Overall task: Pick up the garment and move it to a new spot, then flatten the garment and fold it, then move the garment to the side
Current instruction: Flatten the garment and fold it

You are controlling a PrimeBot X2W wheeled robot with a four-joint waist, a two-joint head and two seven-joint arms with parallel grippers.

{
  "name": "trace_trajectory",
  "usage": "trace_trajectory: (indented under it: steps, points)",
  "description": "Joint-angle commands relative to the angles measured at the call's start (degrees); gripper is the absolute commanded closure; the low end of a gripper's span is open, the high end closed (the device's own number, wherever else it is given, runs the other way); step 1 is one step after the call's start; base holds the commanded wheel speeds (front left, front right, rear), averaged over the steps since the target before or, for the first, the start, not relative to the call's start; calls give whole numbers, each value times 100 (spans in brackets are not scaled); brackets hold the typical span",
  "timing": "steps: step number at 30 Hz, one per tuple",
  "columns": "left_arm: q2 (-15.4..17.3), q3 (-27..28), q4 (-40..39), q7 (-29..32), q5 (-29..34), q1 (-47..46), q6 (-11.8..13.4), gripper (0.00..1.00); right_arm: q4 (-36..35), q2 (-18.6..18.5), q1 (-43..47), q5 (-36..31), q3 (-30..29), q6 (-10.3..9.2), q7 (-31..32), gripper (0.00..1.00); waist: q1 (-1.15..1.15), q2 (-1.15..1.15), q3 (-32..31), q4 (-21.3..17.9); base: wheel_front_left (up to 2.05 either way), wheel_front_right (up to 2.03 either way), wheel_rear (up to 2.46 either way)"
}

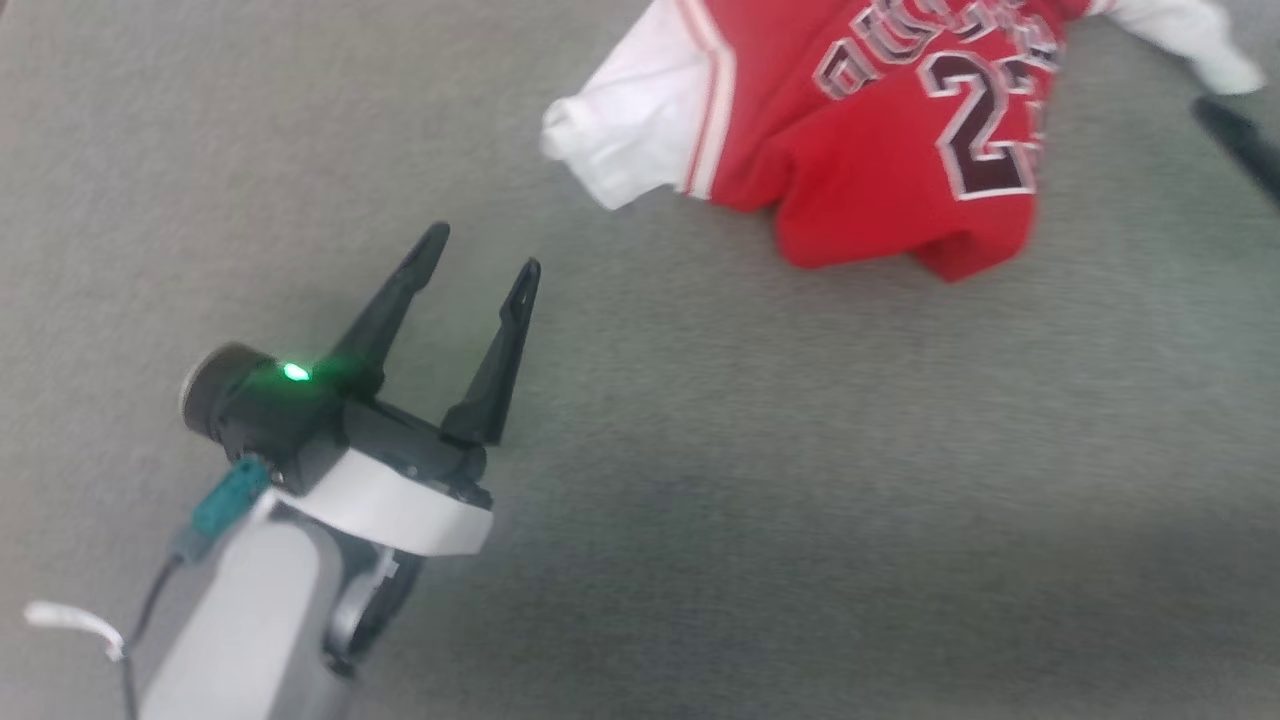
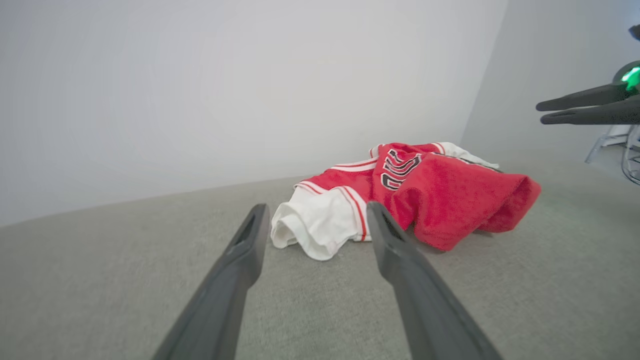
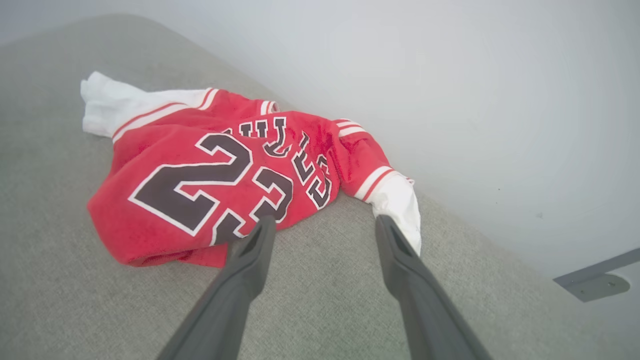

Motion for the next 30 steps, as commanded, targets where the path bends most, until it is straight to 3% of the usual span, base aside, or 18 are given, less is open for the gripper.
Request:
trace_trajectory:
  steps: [1,6,10,13,14,17,21,26,30]
  points:
    - [190,-77,-58,148,32,-166,-11,0,211,230,430,29,-223,-3,-516,0,0,0,-284,-314,0,0,0]
    - [958,-627,-186,872,-221,-696,-10,0,928,1080,1587,-83,-1083,-2,-1695,0,0,0,-561,-776,0,0,0]
    - [1595,-1533,-220,1643,-725,-1500,-11,0,1347,1847,2333,-236,-2177,-2,-1890,0,0,0,-618,-1041,0,0,0]
    - [1916,-2335,-78,2252,-1339,-2241,-5,0,1285,2470,2865,-540,-3255,0,-1892,0,0,0,-591,-1214,0,0,0]
    - [1916,-2335,-78,2252,-1339,-2241,-5,0,1285,2470,2865,-540,-3255,0,-1892,0,0,0,-591,-1214,0,0,0]
    - [2054,-3106,138,2810,-2067,-2997,-4,0,1037,2996,3369,-935,-3990,0,-1889,0,0,0,-521,-1393,0,0,0]
    - [2006,-3967,530,3355,-2867,-3960,-4,0,745,3412,3780,-1305,-4472,0,-1890,0,0,0,-370,-1620,0,0,0]
    - [1739,-5270,1382,3862,-3201,-5099,-5,0,495,3771,3874,-1507,-4710,0,-1891,0,0,0,-70,-1962,0,0,0]
    - [1627,-5685,1876,4022,-3224,-5630,-4,0,438,3939,3775,-1512,-4627,0,-1890,0,0,0,127,-2211,0,0,0]
